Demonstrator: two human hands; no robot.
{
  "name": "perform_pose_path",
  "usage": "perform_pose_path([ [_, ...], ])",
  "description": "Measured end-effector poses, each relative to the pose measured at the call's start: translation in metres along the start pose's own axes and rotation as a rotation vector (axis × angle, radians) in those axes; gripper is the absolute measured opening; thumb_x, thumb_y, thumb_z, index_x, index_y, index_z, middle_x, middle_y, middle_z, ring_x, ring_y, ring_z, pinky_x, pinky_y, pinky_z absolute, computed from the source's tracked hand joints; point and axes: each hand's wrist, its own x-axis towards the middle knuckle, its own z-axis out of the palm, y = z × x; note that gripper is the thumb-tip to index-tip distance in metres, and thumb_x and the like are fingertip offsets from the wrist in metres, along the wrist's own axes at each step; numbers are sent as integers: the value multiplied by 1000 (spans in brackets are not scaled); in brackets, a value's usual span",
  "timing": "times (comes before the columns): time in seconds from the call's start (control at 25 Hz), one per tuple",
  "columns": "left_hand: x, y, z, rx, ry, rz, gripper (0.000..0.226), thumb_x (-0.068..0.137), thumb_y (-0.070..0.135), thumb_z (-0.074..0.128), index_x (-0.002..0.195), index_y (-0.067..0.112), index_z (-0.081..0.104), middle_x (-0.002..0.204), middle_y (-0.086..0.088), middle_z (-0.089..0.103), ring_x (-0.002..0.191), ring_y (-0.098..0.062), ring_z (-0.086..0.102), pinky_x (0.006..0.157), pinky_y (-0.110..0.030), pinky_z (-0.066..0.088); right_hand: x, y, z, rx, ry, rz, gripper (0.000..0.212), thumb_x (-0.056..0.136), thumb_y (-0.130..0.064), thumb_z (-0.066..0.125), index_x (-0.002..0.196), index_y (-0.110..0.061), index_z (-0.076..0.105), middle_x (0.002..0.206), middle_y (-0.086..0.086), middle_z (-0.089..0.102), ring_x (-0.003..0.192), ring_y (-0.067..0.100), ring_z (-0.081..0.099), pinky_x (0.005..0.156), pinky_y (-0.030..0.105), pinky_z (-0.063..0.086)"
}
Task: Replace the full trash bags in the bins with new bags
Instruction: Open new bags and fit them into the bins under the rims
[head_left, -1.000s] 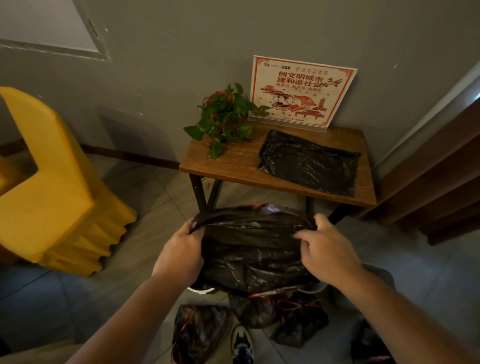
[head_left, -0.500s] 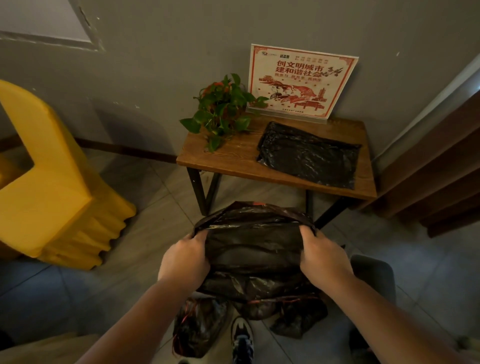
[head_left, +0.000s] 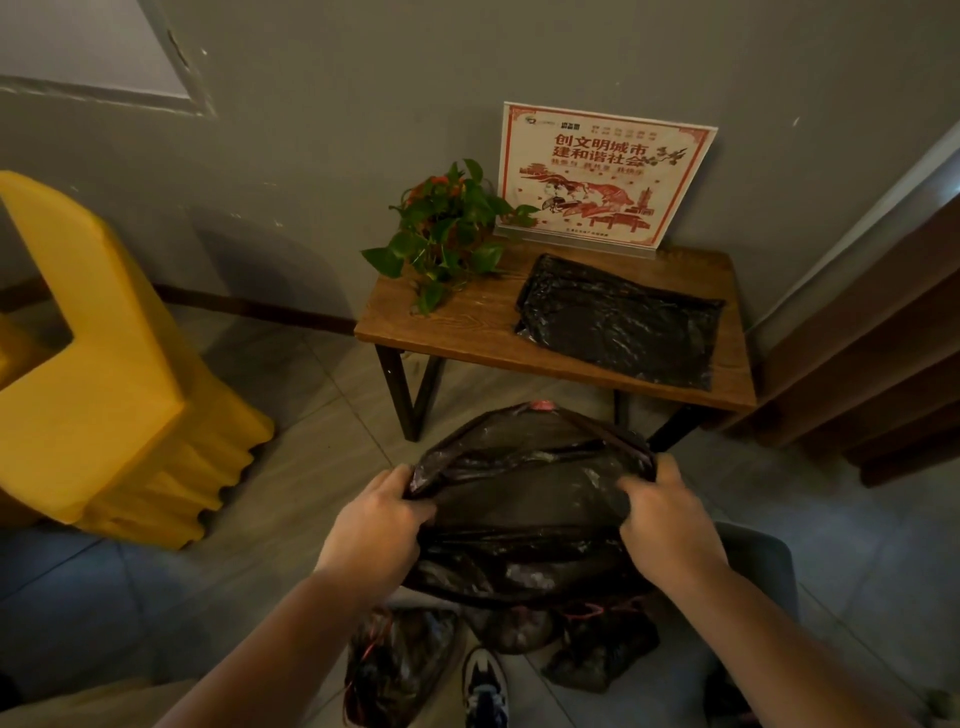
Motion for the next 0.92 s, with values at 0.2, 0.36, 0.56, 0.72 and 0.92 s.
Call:
perform_pose_path([
  [0.2, 6, 2, 9, -152, -35, -273, 76, 93, 21, 72, 158, 34, 33, 164, 2, 15, 129, -20, 59, 105, -28, 51, 0, -2, 10, 15, 74, 0, 59, 93, -37, 71, 146, -21, 52, 148, 5, 48, 122, 23, 63, 91, 35, 57],
  [0.36, 12, 2, 10, -197, -38, -299, 83, 90, 19, 76, 159, 29, 32, 168, -1, 22, 140, -25, 52, 110, -31, 46, -1, -13, 19, 16, 31, -62, 70, 95, -38, 70, 154, -22, 36, 151, 7, 52, 110, 18, 70, 83, 28, 58],
  [0.56, 18, 10, 9, -159, 122, -374, 43, 93, 39, 67, 134, 29, 59, 120, 6, 67, 105, -19, 67, 85, -31, 57, 3, -24, 27, 106, -24, -195, 56, 98, -20, 59, 150, -37, 47, 138, 4, 61, 111, 25, 66, 88, 36, 57],
  [0.72, 16, 9, 17, -86, 188, -360, 38, 97, 39, 62, 134, 30, 62, 113, 7, 71, 105, -17, 65, 80, -30, 53, 3, -28, 39, 303, -55, -211, 37, 92, -13, 61, 109, -45, 58, 104, -11, 59, 93, 15, 63, 77, 29, 53],
  [0.92, 11, -8, 37, -141, 133, -236, 34, 99, 20, 56, 122, 36, 75, 133, 2, 63, 113, -18, 65, 94, -30, 53, 5, -26, 64, 416, -138, -175, 46, 91, -7, 60, 69, -46, 53, 89, -14, 59, 84, 10, 59, 72, 30, 55],
])
